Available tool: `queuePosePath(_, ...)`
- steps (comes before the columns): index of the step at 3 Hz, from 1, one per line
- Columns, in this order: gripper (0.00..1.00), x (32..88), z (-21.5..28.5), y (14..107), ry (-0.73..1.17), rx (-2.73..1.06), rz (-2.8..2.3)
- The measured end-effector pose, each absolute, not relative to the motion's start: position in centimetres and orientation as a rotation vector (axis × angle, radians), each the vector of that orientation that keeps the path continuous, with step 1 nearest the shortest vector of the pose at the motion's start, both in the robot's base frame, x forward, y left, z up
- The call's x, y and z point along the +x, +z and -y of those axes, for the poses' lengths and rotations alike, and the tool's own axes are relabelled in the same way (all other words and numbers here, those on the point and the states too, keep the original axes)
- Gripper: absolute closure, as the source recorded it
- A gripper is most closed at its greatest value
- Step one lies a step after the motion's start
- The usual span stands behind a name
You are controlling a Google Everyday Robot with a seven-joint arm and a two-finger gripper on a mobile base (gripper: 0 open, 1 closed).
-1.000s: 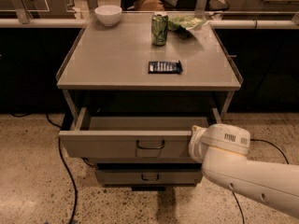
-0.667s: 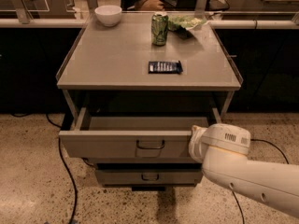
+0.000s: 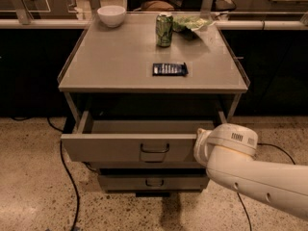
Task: Open top drawer
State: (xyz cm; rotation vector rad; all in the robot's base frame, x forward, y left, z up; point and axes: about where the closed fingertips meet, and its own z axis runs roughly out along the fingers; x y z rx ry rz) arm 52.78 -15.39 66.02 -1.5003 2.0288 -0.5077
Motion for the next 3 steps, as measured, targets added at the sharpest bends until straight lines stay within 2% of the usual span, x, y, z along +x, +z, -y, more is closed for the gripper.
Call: queuePosePath(3, 1.00, 51.4, 15.1, 65.8, -0.466, -1.553, -2.038)
